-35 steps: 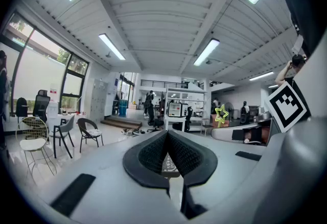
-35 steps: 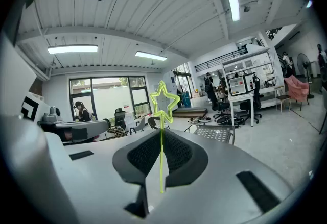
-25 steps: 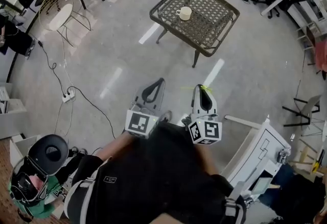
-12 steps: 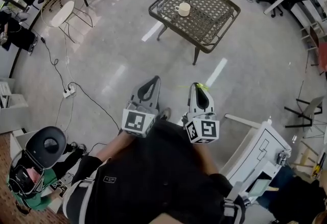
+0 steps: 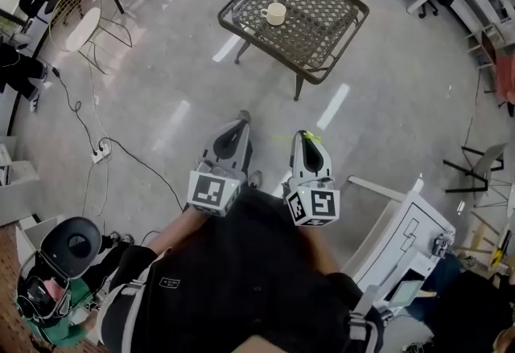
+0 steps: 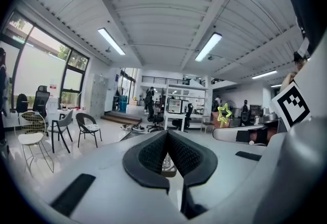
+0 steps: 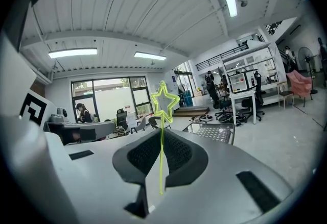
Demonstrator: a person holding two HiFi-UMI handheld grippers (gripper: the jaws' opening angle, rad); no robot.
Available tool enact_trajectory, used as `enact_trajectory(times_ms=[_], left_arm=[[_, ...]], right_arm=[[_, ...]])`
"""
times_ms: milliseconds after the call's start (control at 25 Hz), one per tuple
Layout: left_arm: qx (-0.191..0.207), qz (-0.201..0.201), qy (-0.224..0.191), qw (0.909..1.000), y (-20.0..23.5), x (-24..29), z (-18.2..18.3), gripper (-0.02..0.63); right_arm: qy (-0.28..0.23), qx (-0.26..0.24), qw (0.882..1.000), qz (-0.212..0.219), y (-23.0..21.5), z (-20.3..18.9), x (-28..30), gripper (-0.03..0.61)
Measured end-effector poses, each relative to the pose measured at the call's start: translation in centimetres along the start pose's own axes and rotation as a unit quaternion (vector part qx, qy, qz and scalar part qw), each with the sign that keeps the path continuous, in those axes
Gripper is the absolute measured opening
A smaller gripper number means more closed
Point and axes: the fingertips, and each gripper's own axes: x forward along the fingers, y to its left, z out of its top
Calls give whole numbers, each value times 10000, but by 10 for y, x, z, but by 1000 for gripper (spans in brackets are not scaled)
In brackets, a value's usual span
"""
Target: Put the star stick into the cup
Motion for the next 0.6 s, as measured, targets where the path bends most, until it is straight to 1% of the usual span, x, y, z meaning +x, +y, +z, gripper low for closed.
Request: enact_trajectory(times_ms=[120,240,360,600], left_arm=[[-24,-24,-26,10000,16,27,3,17],[32,-119,-2,9999,32,60,6,17],[-5,-138,-68,9999,56,91,16,17],[7,-284,-34,9996,108,150,39,17]], right_arm=[[27,-19,10000,-54,-10,4,26,18],[17,-73,9999,-101,-24,13,59,18],[21,-116,9998,-143,-31,25,96,18],[56,-116,9996,-231,-37,48,173,18]])
